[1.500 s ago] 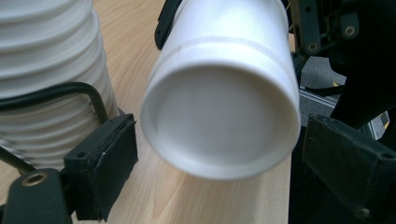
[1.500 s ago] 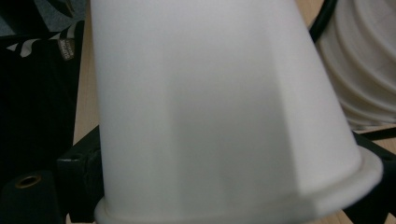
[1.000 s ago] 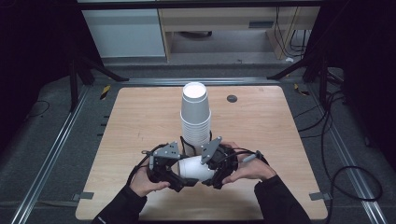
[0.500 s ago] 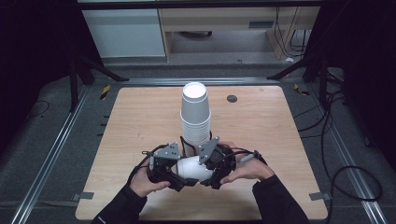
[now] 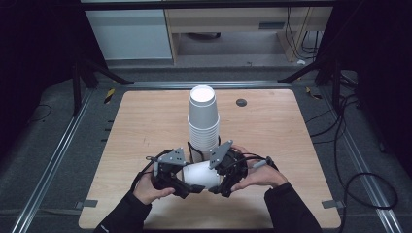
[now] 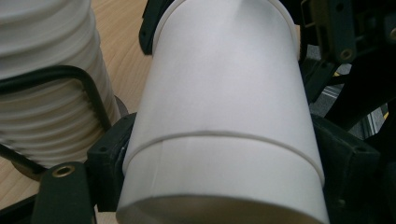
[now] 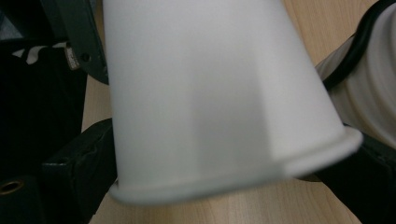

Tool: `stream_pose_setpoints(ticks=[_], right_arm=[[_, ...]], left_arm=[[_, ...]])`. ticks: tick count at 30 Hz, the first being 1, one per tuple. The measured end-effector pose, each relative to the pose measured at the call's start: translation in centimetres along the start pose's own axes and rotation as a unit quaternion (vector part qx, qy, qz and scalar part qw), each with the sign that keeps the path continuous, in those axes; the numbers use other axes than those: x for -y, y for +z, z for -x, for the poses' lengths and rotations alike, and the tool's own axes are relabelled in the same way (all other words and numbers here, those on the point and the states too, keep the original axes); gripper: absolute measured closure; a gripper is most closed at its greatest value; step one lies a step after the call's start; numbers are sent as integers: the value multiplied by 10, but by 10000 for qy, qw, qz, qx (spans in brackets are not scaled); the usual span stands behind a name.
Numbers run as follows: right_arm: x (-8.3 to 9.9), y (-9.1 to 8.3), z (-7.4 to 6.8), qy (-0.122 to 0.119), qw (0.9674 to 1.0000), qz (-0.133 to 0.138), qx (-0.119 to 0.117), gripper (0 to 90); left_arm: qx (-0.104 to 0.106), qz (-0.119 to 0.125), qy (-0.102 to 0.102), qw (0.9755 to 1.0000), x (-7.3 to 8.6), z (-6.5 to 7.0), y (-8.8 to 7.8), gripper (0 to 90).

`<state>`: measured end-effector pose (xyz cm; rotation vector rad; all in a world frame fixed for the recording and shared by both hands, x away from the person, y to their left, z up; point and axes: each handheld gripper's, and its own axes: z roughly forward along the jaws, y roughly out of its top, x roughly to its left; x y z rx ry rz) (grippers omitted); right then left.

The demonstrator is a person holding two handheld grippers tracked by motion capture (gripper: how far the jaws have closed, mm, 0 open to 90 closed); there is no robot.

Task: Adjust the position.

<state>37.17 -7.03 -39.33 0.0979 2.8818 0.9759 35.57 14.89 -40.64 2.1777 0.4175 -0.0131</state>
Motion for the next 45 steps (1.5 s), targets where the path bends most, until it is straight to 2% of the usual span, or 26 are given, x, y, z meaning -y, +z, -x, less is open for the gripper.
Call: stream_pose_setpoints(ticks=[2, 4, 5, 6, 10, 13, 14, 15, 18, 26, 31, 35, 45], right_arm=[[1, -2, 1, 34, 10000, 45, -4, 38], [5, -10, 2, 163, 9996, 245, 2, 38], [11, -17, 3, 284, 9986, 454, -10, 40], [14, -21, 4, 368, 9978, 543, -22, 40], [23, -28, 4, 503, 9961, 728, 56, 41], [32, -33, 4, 683, 9931, 953, 86, 43], [37, -36, 4, 789, 9902, 1147, 84, 48], [37, -36, 4, 789, 9902, 1147, 84, 48], [42, -37, 1, 878, 9872, 1332, 40, 48], [45, -32, -5, 892, 9839, 1540, -161, 48], [41, -27, -9, 782, 9852, 1506, -230, 48], [40, -29, -9, 780, 9820, 1697, -296, 49], [41, -24, -9, 736, 9821, 1679, -442, 59]], left_arm=[[-27, 58, -47, 10000, 1, -1, -3, 192], [-70, 128, -71, 9999, 2, -4, -7, 192], [-101, 163, -79, 9998, 3, -4, -9, 191], [-96, 204, -94, 9997, 3, -6, -11, 191], [-82, 378, -142, 9992, 5, -8, -16, 190], [38, 542, -187, 9983, 5, -8, -17, 190], [115, 633, -179, 9978, 5, -7, -17, 189], [115, 633, -179, 9978, 5, -7, -17, 189], [147, 717, -125, 9972, 4, -5, -15, 189], [291, 826, 43, 9962, -4, 1, -11, 189], [426, 863, 213, 9951, -13, 9, -7, 189], [483, 758, 326, 9954, -16, 13, -1, 189], [618, 689, 329, 9952, -15, 13, 7, 190]])
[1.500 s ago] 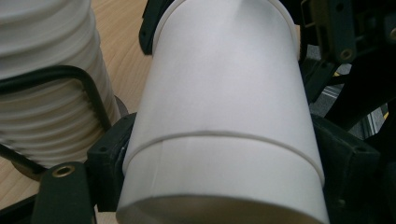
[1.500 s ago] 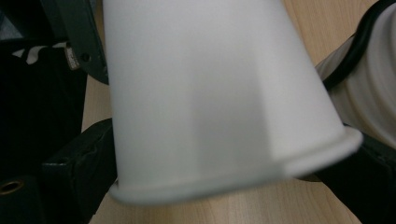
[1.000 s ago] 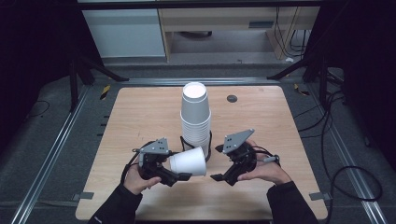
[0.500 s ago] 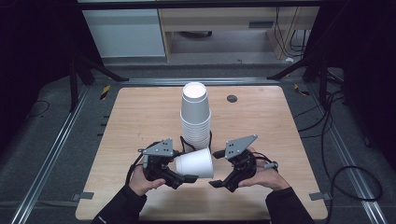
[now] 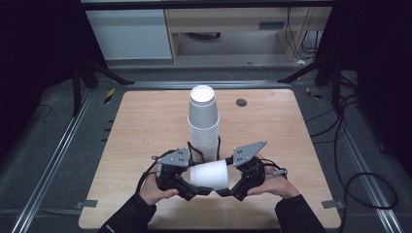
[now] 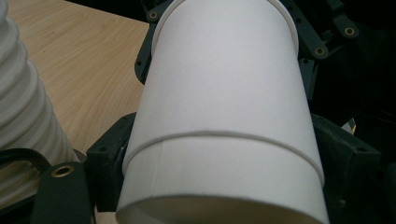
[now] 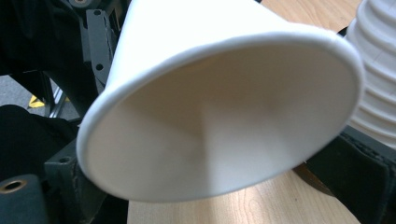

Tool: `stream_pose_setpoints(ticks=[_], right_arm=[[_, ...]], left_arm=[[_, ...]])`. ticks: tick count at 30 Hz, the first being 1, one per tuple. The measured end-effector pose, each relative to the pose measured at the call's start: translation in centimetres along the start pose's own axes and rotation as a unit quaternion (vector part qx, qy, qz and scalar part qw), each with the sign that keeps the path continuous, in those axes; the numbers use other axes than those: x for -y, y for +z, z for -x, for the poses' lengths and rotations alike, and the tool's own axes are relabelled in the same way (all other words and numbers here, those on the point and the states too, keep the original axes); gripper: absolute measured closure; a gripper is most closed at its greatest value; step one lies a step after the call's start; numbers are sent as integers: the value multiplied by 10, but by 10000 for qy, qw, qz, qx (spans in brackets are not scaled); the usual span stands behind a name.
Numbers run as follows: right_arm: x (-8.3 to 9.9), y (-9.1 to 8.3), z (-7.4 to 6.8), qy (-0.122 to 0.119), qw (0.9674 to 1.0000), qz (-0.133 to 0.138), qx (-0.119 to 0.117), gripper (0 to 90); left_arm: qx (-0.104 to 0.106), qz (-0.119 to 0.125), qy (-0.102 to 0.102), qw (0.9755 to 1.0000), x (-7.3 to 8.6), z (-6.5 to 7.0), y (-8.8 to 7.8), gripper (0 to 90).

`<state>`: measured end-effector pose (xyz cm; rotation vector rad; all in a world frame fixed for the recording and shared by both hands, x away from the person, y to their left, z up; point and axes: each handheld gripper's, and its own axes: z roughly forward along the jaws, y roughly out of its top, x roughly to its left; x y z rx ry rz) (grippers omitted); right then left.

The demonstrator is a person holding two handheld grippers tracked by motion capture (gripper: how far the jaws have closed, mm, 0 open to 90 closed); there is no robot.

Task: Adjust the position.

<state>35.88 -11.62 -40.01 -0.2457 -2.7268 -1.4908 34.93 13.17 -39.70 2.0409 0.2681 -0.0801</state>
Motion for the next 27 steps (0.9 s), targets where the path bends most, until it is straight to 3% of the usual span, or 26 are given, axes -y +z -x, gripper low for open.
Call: stream_pose_setpoints(ticks=[17, 27], right_arm=[[2, 4, 1, 79, 9999, -112, -88, 102], [5, -7, 6, 54, 9995, -275, 144, 99]], left_arm=[[-29, -111, -5, 9999, 1, 0, 3, 190], [-417, -228, 54, 9989, 2, -3, -6, 122]])
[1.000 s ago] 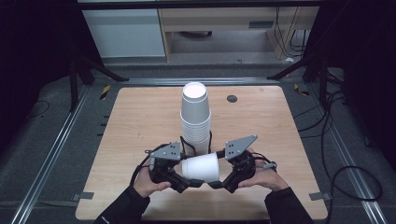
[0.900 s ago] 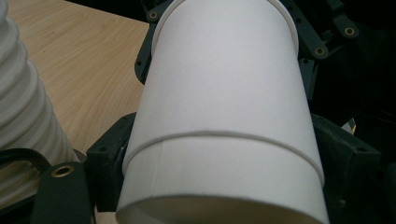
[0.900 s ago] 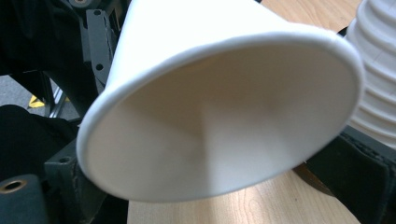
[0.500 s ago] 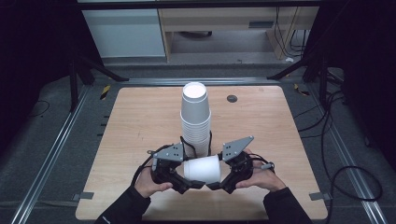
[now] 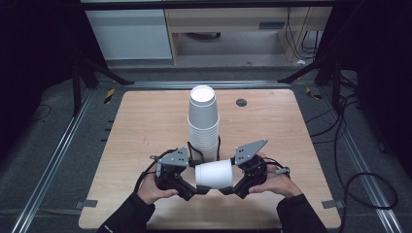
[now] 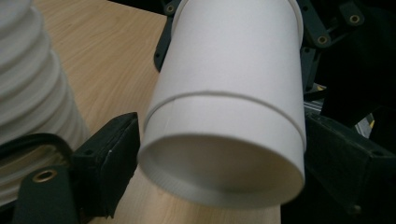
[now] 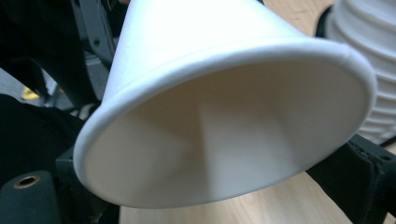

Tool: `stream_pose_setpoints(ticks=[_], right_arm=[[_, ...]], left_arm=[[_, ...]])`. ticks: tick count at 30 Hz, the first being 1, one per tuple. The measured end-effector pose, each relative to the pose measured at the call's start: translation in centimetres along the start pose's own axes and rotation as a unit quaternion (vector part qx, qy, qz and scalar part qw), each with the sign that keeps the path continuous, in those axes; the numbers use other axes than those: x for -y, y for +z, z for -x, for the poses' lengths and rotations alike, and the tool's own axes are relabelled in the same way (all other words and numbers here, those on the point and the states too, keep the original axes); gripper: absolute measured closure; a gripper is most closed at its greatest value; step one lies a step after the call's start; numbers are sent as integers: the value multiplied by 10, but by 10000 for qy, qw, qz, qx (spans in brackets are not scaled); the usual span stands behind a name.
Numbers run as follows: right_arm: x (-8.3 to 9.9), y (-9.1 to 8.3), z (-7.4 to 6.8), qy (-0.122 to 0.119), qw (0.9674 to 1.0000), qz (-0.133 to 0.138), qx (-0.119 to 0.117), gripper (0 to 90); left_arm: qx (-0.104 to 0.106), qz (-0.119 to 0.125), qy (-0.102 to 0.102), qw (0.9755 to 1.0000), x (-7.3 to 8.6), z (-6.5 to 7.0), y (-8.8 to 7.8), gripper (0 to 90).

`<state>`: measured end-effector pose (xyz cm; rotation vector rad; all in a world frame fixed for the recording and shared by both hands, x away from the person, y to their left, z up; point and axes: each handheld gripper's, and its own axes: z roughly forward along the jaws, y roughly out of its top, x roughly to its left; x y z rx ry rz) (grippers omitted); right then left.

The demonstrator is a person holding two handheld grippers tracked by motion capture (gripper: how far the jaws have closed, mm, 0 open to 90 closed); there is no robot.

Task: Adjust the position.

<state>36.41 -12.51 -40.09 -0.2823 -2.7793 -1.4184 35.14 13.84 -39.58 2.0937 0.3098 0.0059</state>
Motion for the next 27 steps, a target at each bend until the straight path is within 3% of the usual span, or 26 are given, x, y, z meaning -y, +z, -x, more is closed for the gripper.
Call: stream_pose_setpoints(ticks=[5, 8, 12, 16, 27], right_arm=[[2, -8, 6, 40, 9998, -103, 143, 99], [-1, -10, 9, -11, 9988, -414, 275, 99], [-6, -9, 11, -58, 9977, -597, 327, 98], [-17, -4, 14, -214, 9945, -962, 349, 98], [-29, 12, 15, -453, 9873, -1470, 402, 98]], left_arm=[[-255, -93, -31, 9996, 3, -2, -6, 117], [-425, -229, -12, 9988, 6, -2, -7, 113], [-547, -371, 2, 9978, 12, -3, -6, 101], [-624, -414, 37, 9972, 13, -5, -4, 97], [-568, -513, 26, 9971, 15, -9, 1, 91]])
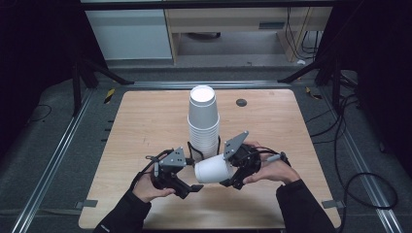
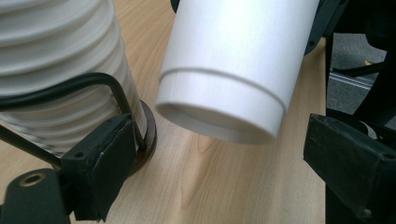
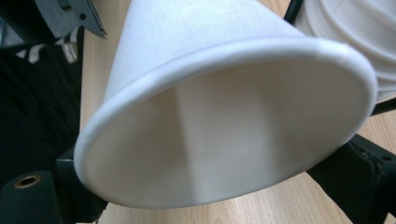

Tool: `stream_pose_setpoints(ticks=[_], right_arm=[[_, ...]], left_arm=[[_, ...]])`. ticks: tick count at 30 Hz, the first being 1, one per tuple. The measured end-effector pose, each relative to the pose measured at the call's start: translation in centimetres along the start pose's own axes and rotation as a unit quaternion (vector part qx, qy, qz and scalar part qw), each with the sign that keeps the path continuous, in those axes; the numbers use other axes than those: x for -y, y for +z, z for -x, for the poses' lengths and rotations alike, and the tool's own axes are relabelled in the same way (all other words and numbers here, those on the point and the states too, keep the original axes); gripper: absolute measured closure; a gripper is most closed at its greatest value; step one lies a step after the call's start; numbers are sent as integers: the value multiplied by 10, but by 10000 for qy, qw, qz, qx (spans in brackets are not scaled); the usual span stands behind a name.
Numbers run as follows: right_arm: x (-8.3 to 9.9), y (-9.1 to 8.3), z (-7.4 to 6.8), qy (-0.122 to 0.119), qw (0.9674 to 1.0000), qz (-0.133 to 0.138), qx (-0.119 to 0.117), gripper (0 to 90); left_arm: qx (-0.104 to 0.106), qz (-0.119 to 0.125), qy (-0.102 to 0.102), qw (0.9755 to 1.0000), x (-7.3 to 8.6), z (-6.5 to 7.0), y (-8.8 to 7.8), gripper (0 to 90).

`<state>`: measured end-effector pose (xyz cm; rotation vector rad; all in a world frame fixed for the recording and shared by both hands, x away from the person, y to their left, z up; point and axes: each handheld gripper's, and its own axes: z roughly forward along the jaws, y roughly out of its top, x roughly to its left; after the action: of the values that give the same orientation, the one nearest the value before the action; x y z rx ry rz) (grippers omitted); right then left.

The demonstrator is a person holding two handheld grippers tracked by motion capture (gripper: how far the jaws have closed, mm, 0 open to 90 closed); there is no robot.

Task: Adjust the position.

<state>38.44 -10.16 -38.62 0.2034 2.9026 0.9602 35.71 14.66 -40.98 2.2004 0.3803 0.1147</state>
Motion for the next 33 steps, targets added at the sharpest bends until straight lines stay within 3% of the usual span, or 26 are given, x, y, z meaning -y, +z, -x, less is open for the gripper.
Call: stream_pose_setpoints(ticks=[11, 29, 33], right_arm=[[-12, 13, -4, -209, 9991, -353, -76, 99], [-21, 22, -9, -311, 9983, -447, -210, 100], [-23, 23, -9, -343, 9980, -461, -248, 100]], left_arm=[[78, -286, 193, 9994, -3, 3, 12, 84], [201, -418, 286, 9985, -3, 6, 22, 120], [151, -469, 274, 9984, -3, 6, 22, 198]])
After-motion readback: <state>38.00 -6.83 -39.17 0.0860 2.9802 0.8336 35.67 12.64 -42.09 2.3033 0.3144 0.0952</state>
